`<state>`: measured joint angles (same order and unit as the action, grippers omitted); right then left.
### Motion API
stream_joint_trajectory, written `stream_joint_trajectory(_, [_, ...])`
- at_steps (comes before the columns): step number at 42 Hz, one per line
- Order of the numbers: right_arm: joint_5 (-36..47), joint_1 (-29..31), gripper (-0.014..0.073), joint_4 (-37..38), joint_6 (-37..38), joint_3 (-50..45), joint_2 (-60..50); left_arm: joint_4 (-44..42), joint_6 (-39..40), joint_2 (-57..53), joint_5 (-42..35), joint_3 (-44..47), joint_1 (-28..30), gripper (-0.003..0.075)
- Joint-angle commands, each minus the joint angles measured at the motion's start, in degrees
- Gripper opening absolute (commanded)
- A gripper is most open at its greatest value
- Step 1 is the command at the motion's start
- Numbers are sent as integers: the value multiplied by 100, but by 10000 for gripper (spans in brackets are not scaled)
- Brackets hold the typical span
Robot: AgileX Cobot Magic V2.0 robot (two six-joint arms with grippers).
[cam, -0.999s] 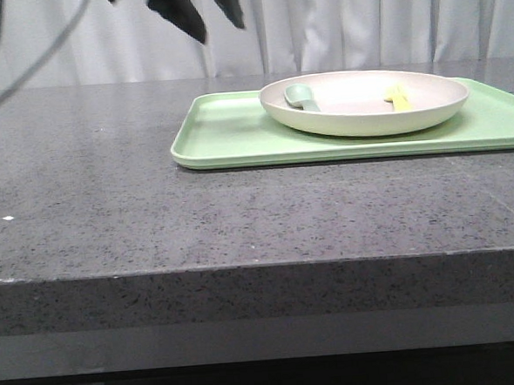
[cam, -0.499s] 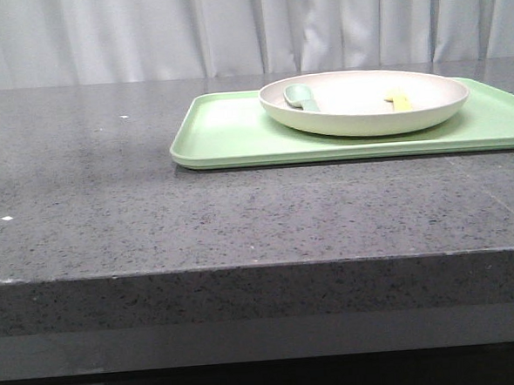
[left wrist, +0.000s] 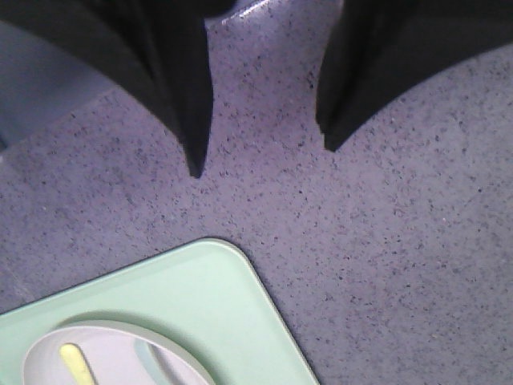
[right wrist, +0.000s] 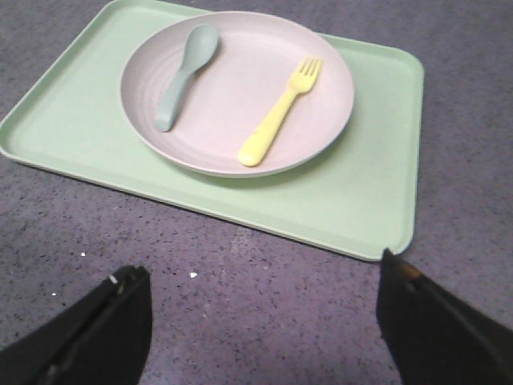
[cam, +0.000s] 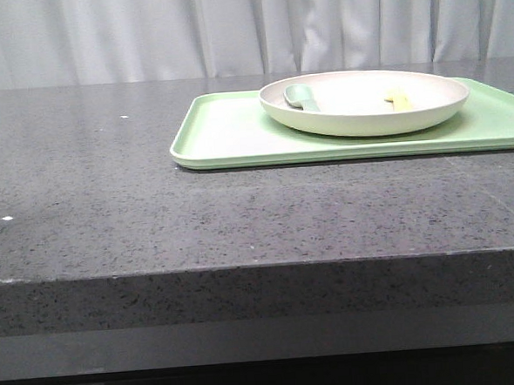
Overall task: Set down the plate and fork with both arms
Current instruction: 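Lower the right gripper onto the yellow fork on the plate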
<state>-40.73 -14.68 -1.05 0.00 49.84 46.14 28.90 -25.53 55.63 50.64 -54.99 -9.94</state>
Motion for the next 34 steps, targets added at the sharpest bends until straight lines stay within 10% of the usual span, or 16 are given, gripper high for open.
stream_joint_trajectory(1, [-15, -75, 591, -11, 66, 615, 554, 180, -22, -367, -299, 87, 13, 316])
stream_joint_trajectory(34, [-2030, 368, 292, -131, 1174, 4420, 4767, 76, -22, -434, -477, 363, 13, 316])
